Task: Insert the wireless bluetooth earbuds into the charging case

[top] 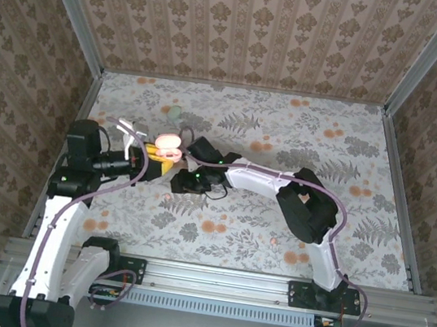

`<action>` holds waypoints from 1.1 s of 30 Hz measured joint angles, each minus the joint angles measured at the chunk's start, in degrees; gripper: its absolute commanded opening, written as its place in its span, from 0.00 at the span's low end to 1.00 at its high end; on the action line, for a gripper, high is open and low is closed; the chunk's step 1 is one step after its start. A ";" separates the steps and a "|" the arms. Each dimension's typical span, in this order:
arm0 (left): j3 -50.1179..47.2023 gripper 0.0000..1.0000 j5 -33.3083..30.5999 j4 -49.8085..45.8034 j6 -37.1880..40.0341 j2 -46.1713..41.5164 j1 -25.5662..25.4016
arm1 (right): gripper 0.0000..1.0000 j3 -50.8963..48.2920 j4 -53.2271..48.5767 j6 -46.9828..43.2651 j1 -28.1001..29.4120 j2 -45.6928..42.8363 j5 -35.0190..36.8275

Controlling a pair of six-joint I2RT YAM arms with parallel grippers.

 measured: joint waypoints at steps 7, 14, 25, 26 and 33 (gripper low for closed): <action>0.00 0.10 0.42 -0.72 -0.02 -1.03 0.15 | 0.47 4.79 -4.44 -7.96 2.12 4.09 3.52; 0.00 0.10 0.44 -0.70 -0.04 -1.44 0.15 | 0.47 6.71 -7.41 -13.20 3.52 6.12 7.76; -0.02 0.10 0.44 -0.70 -0.07 -2.03 0.50 | 0.47 11.10 -8.57 -17.20 5.68 8.59 9.35; -0.02 0.10 0.44 -0.70 -0.07 -2.03 0.52 | 0.46 11.69 -8.81 -17.62 5.86 9.09 9.51; -0.02 0.10 0.42 -0.72 -0.04 -2.03 0.52 | 0.36 14.25 -11.74 -19.96 6.12 10.43 11.28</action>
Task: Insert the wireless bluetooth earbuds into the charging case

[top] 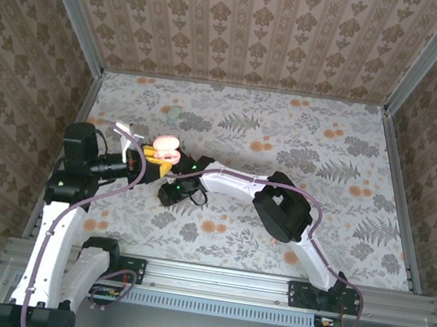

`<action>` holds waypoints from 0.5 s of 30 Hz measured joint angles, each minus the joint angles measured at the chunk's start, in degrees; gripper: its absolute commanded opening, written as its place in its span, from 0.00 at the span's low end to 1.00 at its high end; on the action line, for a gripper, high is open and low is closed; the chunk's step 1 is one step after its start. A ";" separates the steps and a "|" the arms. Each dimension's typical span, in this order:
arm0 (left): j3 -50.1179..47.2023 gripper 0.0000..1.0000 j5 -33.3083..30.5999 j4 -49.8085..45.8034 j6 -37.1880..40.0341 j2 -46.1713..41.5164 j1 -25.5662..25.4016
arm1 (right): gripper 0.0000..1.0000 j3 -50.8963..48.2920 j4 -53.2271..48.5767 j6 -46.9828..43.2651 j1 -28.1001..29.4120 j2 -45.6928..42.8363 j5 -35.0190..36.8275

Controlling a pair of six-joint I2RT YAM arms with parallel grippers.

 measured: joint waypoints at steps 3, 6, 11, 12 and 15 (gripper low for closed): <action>0.00 0.10 0.00 0.00 0.00 0.00 0.02 | 0.30 0.17 -0.66 -1.27 0.11 0.09 1.20; 0.02 0.10 0.00 0.02 0.00 0.00 0.04 | 0.26 0.02 -0.68 -2.69 0.13 0.07 1.99; 0.00 0.10 -0.02 0.02 -0.02 0.00 0.04 | 0.21 -3.19 1.75 -5.84 0.04 -1.49 2.95; 0.00 0.10 -0.02 0.04 -0.02 0.00 0.04 | 0.20 -4.13 2.29 -6.62 -0.13 -2.05 2.99; 0.00 0.10 -0.02 0.31 -0.50 0.02 0.04 | 0.19 -7.65 2.97 -8.61 -0.79 -4.33 2.95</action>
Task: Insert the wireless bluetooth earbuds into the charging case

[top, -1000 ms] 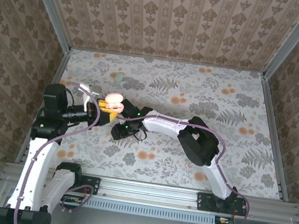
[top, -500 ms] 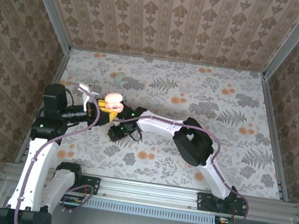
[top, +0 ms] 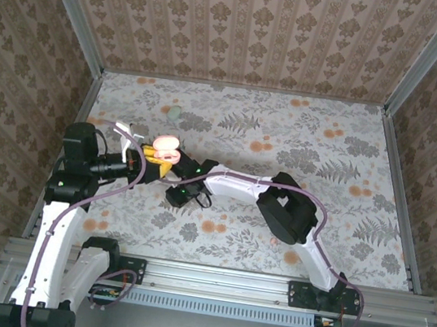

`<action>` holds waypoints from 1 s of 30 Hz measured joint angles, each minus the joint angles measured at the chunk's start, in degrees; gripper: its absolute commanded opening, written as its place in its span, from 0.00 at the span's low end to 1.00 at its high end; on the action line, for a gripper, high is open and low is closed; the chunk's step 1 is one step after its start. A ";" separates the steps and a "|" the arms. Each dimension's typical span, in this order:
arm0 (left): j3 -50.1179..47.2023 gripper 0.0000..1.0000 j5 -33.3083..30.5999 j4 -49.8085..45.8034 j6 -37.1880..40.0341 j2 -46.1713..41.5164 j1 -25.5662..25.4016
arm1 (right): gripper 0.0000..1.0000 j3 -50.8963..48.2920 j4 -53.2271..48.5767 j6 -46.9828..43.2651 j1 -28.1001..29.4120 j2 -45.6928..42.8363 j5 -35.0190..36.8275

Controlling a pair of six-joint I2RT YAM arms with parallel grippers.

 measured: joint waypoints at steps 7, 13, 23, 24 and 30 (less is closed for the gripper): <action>0.00 0.09 0.00 1.51 -0.85 1.18 0.00 | 0.17 -11.47 -1.44 -4.35 -6.12 -8.31 0.02; -0.35 0.09 0.00 3.30 -1.62 2.32 0.00 | 0.17 -22.36 -2.91 -7.13 -14.75 -16.72 0.09; -2.10 0.09 -0.07 6.08 -1.86 4.59 -0.24 | 0.26 -27.04 -7.82 -13.53 -16.24 -20.70 3.45; -2.16 0.09 -0.11 6.21 -1.86 4.76 -0.35 | 0.30 -27.02 -8.33 -13.73 -16.20 -20.68 4.02; -2.36 0.09 -0.22 6.62 -1.84 4.90 -0.48 | 0.47 -25.03 -11.78 -12.00 -16.11 -20.48 5.49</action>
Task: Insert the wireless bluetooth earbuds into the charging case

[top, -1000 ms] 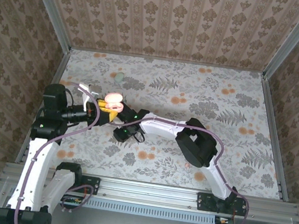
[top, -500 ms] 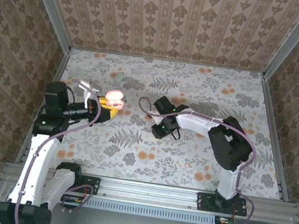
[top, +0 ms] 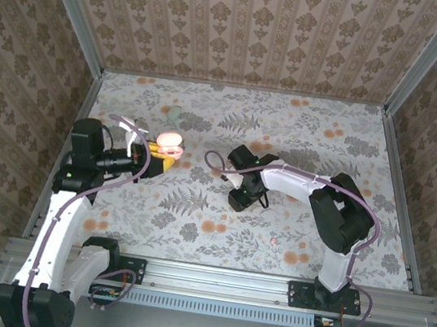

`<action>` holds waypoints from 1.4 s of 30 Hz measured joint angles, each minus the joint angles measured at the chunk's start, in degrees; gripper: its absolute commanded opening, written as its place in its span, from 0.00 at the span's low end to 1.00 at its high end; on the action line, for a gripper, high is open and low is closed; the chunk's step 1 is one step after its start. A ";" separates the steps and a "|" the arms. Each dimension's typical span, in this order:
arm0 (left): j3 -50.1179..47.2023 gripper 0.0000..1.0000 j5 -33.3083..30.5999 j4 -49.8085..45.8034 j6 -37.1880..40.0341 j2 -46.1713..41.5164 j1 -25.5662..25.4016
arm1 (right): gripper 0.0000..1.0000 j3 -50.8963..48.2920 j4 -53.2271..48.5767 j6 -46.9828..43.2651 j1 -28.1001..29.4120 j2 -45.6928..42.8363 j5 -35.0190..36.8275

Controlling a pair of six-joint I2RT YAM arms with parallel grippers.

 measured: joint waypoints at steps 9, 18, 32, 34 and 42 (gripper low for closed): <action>-0.15 0.09 0.00 1.01 0.00 0.61 -0.09 | 0.45 0.63 -2.64 10.01 0.00 -6.49 0.17; -0.76 0.09 -0.26 1.57 0.02 2.27 -1.64 | 0.16 -3.21 1.33 29.75 0.00 -11.23 -3.08; -0.76 0.09 -2.49 2.73 0.04 3.02 -4.87 | 0.09 -5.79 11.87 42.53 2.84 -3.23 -8.76; -0.76 0.09 -2.95 2.82 0.04 3.15 -5.05 | 0.09 -5.79 11.98 42.49 2.56 -1.81 -8.72; -0.76 0.09 -4.50 3.78 0.04 3.17 -6.19 | 0.08 -5.79 11.61 41.46 0.90 -0.83 -8.74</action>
